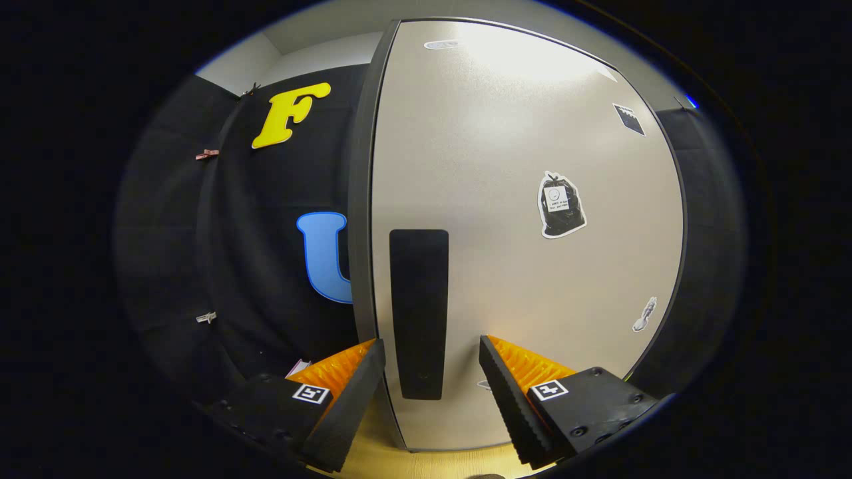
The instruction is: Open the shoe cabinet door, grab the shoes and put them into the shoe cabinet, then close the shoe cabinet door.
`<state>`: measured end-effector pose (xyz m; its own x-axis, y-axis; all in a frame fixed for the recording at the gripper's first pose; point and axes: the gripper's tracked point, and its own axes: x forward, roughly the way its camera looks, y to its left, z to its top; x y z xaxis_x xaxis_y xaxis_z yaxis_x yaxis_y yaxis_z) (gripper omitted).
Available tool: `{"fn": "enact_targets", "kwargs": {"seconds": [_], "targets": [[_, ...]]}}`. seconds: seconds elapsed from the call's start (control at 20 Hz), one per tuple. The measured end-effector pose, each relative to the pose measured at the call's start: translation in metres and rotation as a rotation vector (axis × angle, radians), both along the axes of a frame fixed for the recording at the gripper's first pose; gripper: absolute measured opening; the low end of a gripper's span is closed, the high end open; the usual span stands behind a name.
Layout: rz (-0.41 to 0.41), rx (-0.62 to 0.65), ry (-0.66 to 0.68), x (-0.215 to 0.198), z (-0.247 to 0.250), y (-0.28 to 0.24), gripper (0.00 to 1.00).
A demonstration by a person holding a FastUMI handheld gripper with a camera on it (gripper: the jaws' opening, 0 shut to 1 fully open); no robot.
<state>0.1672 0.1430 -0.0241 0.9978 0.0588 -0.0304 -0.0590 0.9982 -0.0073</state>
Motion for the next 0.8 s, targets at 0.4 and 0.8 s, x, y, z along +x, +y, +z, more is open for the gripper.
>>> {"fn": "enact_targets", "kwargs": {"seconds": [0.4, 0.8], "targets": [[0.003, -0.006, -0.044, -0.001, 0.011, 0.007, 0.39], [0.024, -0.013, -0.024, -0.008, 0.01, 0.007, 0.34]]}}
